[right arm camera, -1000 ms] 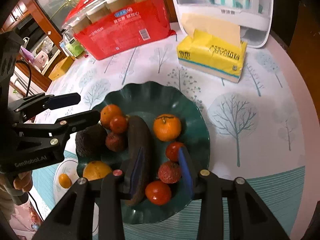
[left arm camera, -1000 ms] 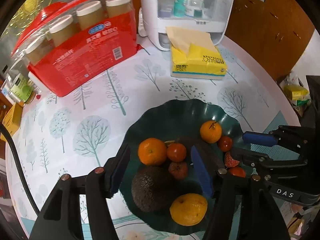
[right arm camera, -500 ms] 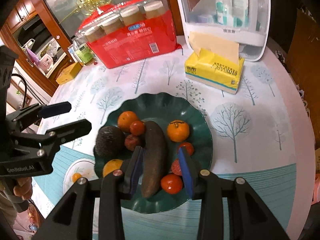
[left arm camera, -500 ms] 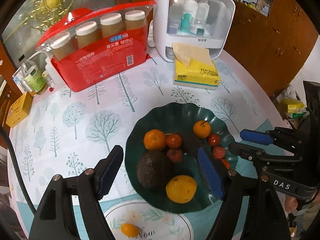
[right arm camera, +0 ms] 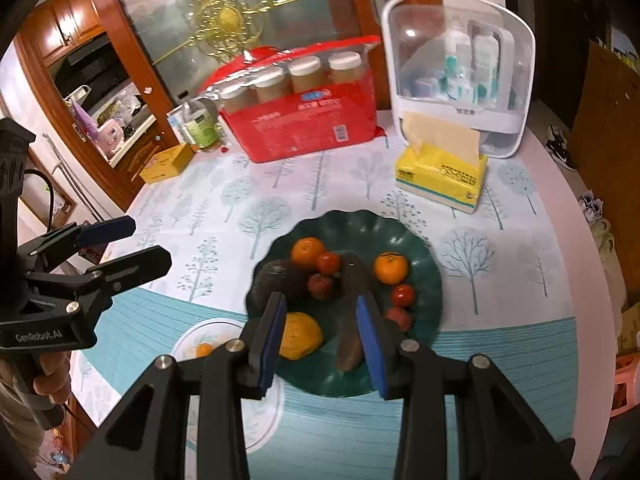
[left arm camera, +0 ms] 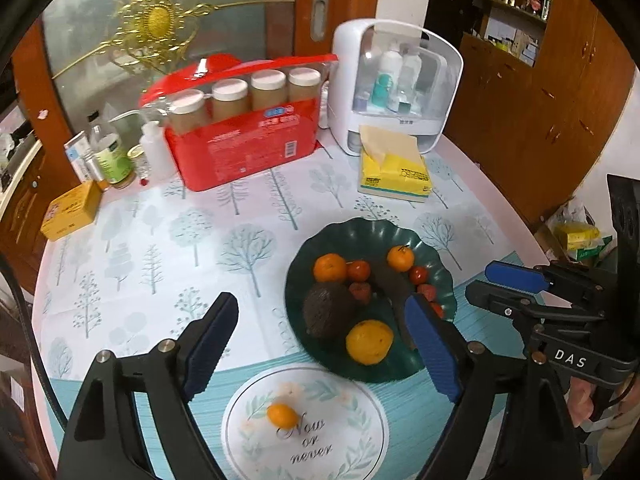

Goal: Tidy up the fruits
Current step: 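Move the open right tool back to the last small orange fruit, then grasp the small orange fruit with the right tool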

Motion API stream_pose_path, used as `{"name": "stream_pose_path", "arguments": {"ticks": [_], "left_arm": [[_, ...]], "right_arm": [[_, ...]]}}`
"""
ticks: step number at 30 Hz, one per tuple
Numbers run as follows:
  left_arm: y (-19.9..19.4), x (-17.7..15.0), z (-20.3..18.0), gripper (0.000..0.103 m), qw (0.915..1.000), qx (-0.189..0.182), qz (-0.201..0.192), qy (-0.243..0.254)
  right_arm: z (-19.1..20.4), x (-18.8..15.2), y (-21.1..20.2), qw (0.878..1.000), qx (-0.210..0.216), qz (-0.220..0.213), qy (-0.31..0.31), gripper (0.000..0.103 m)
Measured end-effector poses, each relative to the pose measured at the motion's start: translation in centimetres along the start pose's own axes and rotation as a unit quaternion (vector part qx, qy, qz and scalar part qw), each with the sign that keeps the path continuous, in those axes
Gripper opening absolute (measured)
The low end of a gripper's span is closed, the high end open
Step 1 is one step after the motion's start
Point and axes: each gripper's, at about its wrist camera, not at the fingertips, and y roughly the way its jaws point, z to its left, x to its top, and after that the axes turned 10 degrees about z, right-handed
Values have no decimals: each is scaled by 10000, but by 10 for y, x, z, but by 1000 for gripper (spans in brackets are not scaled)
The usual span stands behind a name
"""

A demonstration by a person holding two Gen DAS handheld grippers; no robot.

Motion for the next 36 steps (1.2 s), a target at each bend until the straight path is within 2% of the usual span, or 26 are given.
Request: {"name": "stream_pose_path", "arguments": {"ticks": [2, 5, 9, 13, 19, 27, 36], "left_arm": [[-9, -8, 7, 86, 10000, 37, -52, -31], [-17, -21, 18, 97, 9998, 95, -104, -121], [-20, -35, 32, 99, 9995, 145, -138, -258], [-10, -51, 48, 100, 9990, 201, -46, -398], [13, -77, 77, 102, 9963, 340, 78, -787], [51, -115, 102, 102, 9928, 528, 310, -1028], [80, -139, 126, 102, 9893, 588, 520, -1227]], "right_arm": [[10, -3, -4, 10000, 35, -33, -42, 37], [26, -8, -6, 9999, 85, -38, -115, 38], [49, -14, -1, 9997, 141, -15, -217, 48], [68, -23, 12, 9993, 135, 50, -345, 49], [97, -44, 51, 9979, 57, 353, -544, 49], [129, -71, 109, 9955, 82, 695, -646, 49], [152, -81, 153, 9932, -152, 834, -801, 49]]}}
